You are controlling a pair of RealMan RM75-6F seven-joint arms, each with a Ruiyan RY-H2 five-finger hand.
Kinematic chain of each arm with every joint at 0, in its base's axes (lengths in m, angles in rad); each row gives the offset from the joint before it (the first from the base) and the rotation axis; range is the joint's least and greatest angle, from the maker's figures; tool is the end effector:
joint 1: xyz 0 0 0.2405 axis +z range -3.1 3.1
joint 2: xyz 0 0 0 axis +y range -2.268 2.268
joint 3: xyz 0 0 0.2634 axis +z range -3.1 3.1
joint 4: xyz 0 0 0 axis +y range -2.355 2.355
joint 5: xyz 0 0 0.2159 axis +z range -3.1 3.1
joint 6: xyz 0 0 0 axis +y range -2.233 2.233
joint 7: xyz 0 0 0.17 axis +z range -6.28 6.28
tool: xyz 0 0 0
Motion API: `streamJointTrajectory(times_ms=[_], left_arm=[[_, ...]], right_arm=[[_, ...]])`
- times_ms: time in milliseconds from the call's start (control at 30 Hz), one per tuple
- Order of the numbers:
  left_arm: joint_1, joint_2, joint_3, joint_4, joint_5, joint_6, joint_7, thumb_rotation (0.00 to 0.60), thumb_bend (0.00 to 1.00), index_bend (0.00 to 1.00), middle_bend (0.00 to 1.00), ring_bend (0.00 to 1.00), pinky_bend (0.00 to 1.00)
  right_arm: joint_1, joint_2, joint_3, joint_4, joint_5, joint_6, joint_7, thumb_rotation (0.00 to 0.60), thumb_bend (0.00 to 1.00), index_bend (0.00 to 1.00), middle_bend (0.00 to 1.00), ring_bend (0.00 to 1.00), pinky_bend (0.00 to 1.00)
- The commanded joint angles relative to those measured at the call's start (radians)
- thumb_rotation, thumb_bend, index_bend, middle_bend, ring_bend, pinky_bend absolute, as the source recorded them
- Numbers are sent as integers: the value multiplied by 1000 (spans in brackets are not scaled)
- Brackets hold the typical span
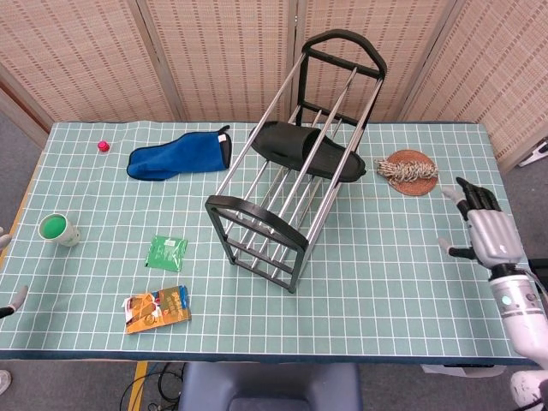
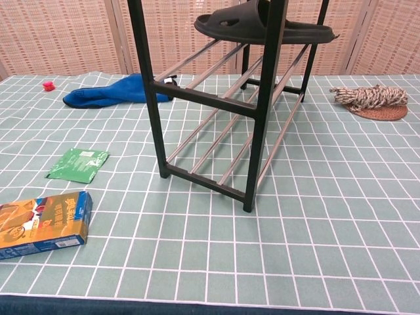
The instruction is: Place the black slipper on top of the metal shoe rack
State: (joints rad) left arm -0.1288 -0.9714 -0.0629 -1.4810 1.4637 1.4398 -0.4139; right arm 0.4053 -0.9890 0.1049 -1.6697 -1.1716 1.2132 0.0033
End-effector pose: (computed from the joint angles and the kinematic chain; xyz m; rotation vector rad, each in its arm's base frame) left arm -0.3501 0.2289 0.2259 -1.3068 -1.0025 -1.0189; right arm -0.2925 -0.3162 0.1842 1.4012 -0.9718 0.8520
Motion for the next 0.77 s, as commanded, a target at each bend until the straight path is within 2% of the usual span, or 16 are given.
streamJointTrajectory(times_ms=[33,133,200,467,767], left_arm=[[-18,-30,-25,-30,-58,-30,126,600,377,39,0,0,0],[-30,-49,-37,-35,-89,-48,189,600,377,39,0,0,0],[-35,-58,-43,-41,-106,-57,224,600,377,39,0,0,0],[-40,-77,-41,-51,-112,-64,294,600,377,39,0,0,0],[-40,-95,-34,-65,-108,-63,355,600,377,39,0,0,0]], right_arm=[[-127,-79,-68,175,-99,157,-2,600,231,78,0,0,0],[-171,-134,-71,271,-100,211,-26,600,231,58,0,0,0],[-187,-148,-72,299,-86,206,-47,600,232,50,0,0,0],[-206,-129,-55,251,-94,201,-75,600,233,42,0,0,0],[-232,-110,-41,197,-138,245,-102,600,233,28,0,0,0]])
